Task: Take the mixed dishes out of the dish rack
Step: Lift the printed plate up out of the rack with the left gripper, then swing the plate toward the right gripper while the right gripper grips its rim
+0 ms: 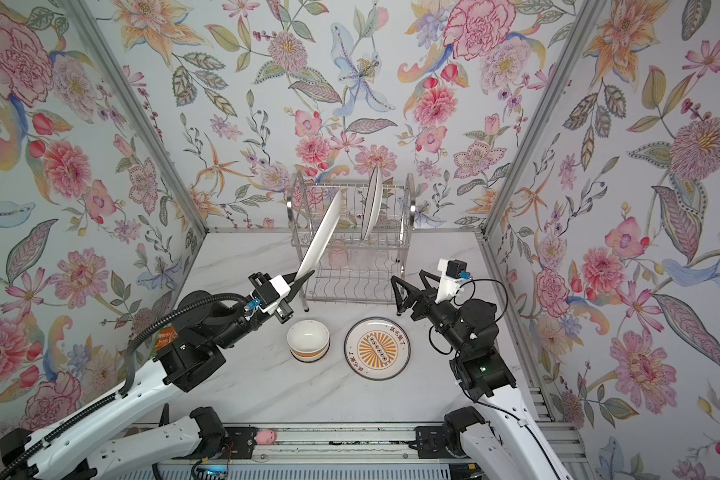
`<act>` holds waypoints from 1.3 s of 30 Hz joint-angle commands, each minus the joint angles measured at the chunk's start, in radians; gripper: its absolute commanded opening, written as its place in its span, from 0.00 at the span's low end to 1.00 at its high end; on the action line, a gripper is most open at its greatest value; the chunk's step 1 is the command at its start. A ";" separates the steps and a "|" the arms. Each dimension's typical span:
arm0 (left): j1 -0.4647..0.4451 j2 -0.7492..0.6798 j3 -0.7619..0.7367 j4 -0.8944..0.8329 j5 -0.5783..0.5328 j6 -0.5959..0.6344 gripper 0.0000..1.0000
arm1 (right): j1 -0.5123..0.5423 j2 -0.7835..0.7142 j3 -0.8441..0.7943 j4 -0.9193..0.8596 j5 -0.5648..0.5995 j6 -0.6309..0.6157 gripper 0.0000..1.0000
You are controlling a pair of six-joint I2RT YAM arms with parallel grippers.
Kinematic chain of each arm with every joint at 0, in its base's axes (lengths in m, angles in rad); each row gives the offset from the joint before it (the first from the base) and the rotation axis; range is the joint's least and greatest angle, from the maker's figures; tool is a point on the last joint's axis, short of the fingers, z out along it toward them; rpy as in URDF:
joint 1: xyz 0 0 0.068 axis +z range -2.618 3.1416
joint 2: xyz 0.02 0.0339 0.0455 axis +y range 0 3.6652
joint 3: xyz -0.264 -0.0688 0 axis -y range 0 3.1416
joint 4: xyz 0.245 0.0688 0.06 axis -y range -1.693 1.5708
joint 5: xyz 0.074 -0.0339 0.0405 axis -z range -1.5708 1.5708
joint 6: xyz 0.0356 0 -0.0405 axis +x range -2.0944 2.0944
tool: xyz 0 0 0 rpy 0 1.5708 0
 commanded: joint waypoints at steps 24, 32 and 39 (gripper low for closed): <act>-0.197 0.091 -0.329 -0.031 -0.439 0.676 0.00 | 0.011 0.160 0.119 -0.225 -0.229 0.196 0.87; -0.218 0.200 -0.319 0.039 -0.466 0.775 0.00 | 0.037 0.271 0.160 -0.295 -0.257 0.160 0.72; -0.228 0.260 -0.326 0.120 -0.468 0.793 0.00 | 0.055 0.341 0.184 -0.374 -0.223 0.150 0.52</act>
